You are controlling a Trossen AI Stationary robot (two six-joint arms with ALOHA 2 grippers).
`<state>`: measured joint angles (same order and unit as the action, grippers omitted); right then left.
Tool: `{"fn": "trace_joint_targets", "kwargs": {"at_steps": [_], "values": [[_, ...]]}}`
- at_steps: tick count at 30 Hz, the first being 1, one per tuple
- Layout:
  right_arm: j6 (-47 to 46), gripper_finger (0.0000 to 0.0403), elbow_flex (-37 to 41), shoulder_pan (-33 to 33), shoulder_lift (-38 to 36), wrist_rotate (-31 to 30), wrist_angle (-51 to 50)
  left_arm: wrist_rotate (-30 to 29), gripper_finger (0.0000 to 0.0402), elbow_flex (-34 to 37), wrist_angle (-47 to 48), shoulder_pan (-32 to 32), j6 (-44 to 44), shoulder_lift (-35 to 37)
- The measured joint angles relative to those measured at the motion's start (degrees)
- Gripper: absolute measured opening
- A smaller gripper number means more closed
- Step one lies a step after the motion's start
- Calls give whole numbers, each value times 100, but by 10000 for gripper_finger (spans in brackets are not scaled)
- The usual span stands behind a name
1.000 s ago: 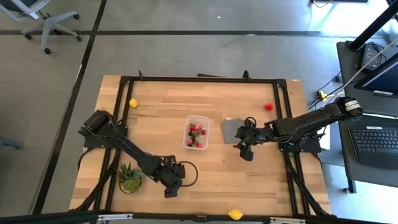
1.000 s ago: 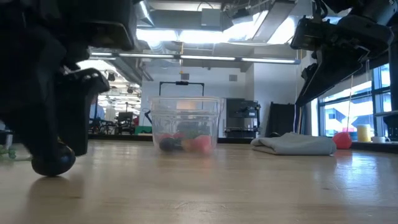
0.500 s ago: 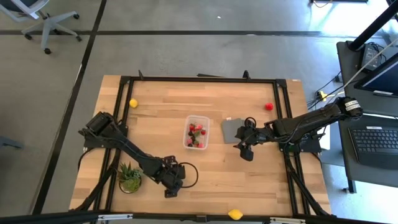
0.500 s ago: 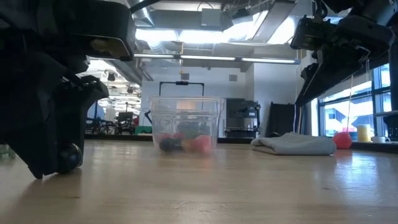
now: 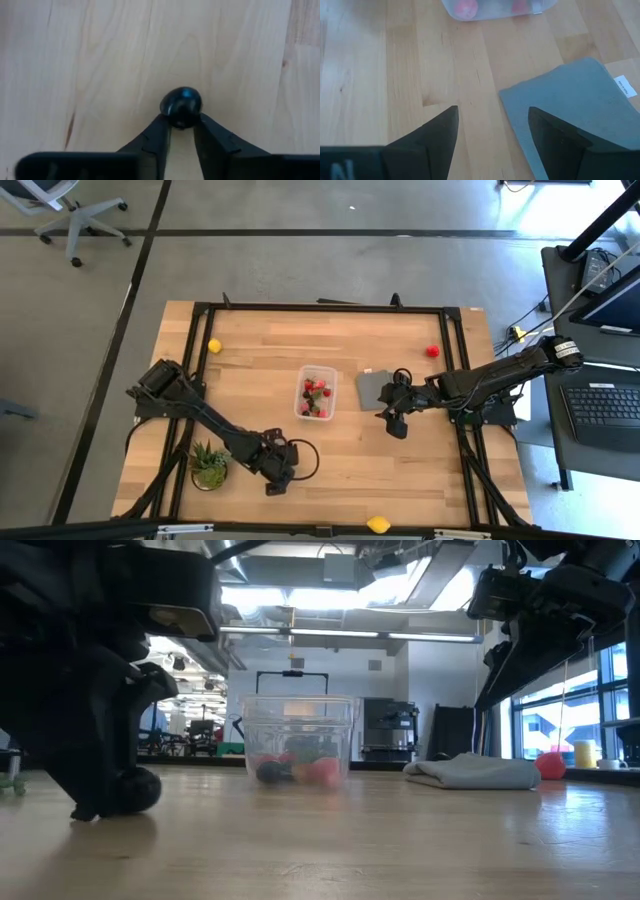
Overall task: Pick and placing Produce into tupperware
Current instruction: Put the black cherry into the transparent bin
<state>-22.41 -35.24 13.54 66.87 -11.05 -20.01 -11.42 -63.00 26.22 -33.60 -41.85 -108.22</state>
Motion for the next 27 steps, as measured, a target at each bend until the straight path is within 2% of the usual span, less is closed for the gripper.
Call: {"fn": "trace_joint_targets", "kwargs": {"at_steps": [8,27], "values": [[-1,242,0,0,0,2,-1,-7,27,0,-46,37,-27,-4],[10,242,0,0,0,0,-2,-59,1,0,-57,103,-163,17]]}}
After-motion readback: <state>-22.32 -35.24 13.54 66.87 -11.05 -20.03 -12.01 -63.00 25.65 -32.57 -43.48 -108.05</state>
